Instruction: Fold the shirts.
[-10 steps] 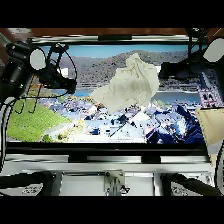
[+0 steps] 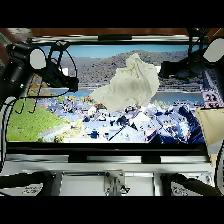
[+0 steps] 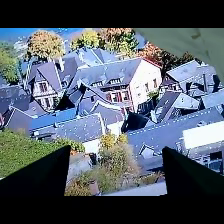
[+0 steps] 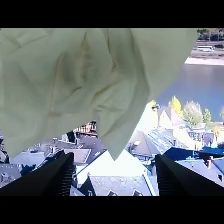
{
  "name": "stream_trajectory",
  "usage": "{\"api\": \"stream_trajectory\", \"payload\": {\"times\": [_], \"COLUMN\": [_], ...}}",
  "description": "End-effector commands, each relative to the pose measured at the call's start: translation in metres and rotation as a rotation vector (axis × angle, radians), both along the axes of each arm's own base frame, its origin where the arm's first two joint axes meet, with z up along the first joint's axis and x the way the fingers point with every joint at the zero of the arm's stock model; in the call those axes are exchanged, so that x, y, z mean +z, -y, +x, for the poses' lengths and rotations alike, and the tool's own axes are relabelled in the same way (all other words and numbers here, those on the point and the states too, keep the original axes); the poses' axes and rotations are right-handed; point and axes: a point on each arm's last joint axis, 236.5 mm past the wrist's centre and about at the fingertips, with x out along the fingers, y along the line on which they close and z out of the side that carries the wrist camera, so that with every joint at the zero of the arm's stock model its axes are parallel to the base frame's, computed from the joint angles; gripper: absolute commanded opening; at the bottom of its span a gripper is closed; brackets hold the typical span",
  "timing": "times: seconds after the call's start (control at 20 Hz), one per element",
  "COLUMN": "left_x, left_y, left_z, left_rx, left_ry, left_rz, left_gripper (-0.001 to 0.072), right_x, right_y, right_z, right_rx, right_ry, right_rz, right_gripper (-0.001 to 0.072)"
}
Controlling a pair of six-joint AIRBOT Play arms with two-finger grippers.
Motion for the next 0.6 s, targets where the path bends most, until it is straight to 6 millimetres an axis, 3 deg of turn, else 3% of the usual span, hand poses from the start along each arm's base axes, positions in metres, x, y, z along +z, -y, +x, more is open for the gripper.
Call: {"api": "stream_trajectory", "payload": {"times": [0.0,0.15,0.25,0.35,0.45,0.55], "left_x": [0.008,0.0,-0.027,-0.066,-0.095,-0.109], "left_y": [0.047,0.068,0.068,0.074,0.098,0.127], "left_z": [0.016,0.042,0.048,0.041,0.032,0.038], "left_rx": [-0.035,-0.03,-0.021,-0.019,-0.022,-0.023], "left_ry": [0.057,0.106,0.056,-0.063,-0.164,-0.168], "left_rz": [-0.194,-0.27,-0.25,-0.237,-0.303,-0.384], "left_gripper": [0.0669,0.0669,0.0669,0.072,0.072,0.072], "right_x": [0.0,0.001,0.017,0.023,0.024,0.022], "right_y": [0.0,0.0,-0.003,-0.004,0.0,0.005], "right_z": [0.0,0.002,0.022,0.029,0.03,0.029], "right_rx": [0.0,-0.004,-0.019,-0.023,-0.026,-0.024], "right_ry": [0.001,0.009,0.115,0.152,0.161,0.154], "right_rz": [0.001,0.004,0.031,0.038,0.023,-0.007], "right_gripper": [0.0625,0.0625,0.0626,0.0625,0.0626,0.0625]}}
